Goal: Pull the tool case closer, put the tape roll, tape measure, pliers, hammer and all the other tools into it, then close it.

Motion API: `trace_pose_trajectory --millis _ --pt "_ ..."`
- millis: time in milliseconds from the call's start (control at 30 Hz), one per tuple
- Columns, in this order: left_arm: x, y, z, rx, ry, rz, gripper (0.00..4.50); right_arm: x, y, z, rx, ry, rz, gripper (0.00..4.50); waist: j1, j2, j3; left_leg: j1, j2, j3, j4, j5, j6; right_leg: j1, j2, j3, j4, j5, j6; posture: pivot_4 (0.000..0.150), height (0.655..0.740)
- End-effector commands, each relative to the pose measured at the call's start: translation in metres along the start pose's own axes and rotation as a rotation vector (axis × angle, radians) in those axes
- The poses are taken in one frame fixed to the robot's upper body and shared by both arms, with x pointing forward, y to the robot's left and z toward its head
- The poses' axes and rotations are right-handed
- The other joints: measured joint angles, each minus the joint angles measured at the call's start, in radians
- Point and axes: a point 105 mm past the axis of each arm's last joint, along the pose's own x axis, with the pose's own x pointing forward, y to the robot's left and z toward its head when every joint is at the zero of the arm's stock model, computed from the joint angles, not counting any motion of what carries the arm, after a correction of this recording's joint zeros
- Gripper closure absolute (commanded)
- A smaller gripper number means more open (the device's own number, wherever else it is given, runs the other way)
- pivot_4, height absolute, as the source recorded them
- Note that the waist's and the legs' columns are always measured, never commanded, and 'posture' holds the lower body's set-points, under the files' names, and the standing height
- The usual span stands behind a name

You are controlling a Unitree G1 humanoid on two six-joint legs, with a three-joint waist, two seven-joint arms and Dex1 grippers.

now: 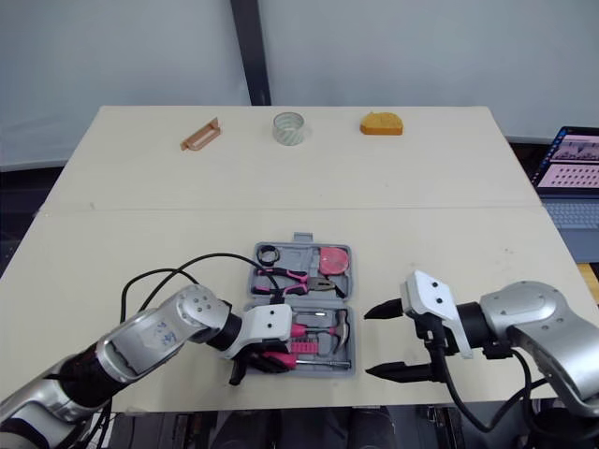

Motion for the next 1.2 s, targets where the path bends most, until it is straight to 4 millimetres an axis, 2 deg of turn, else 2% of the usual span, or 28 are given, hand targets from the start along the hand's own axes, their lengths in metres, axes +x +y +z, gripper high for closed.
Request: trace_pose_trajectory --millis 33,600,667,700,1033,1200 --pt "-0.002 -0.001 0.003 0.013 -0.005 0.005 3.87 -0.005 0.002 0.009 -0.046 -0.009 -0.009 0.0 0.0 0.0 0.0 0.0 0.0 0.0 0.0 0.0 0.0 0.0 0.0 0.0 0.0 0.0 0.0 0.15 0.74" --pt "0.001 -0.001 0.004 0.019 -0.012 0.016 3.87 -0.005 0.0 0.008 -0.047 -0.012 -0.017 0.0 0.0 0.0 0.0 0.0 0.0 0.0 0.0 0.0 0.0 0.0 0.0 0.0 0.0 0.0 0.0 0.15 0.74" --pt "0.001 -0.002 0.004 0.021 -0.013 0.016 2.85 -0.005 -0.001 0.008 -0.047 -0.013 -0.018 0.0 0.0 0.0 0.0 0.0 0.0 0.0 0.0 0.0 0.0 0.0 0.0 0.0 0.0 0.0 0.0 0.15 0.74" --pt "0.0 -0.002 0.004 0.021 -0.014 0.016 2.66 -0.005 -0.001 0.008 -0.047 -0.013 -0.018 0.0 0.001 0.0 0.0 0.0 0.0 0.0 0.0 0.0 0.0 0.0 0.0 0.0 0.0 0.0 0.0 0.15 0.74" --pt "-0.005 -0.007 0.008 0.012 -0.028 0.019 2.66 -0.004 -0.001 0.008 -0.047 -0.019 -0.014 0.0 0.002 0.0 0.0 0.0 0.0 0.0 0.001 0.0 0.0 0.0 0.0 0.0 0.001 0.0 0.0 0.15 0.74" --pt "-0.022 -0.01 0.015 -0.011 -0.055 0.026 2.66 -0.003 -0.001 0.008 -0.046 -0.024 -0.01 0.0 0.001 0.0 0.0 0.0 0.0 0.0 0.001 0.0 0.0 0.0 0.0 0.0 0.001 0.0 0.0 0.15 0.74"
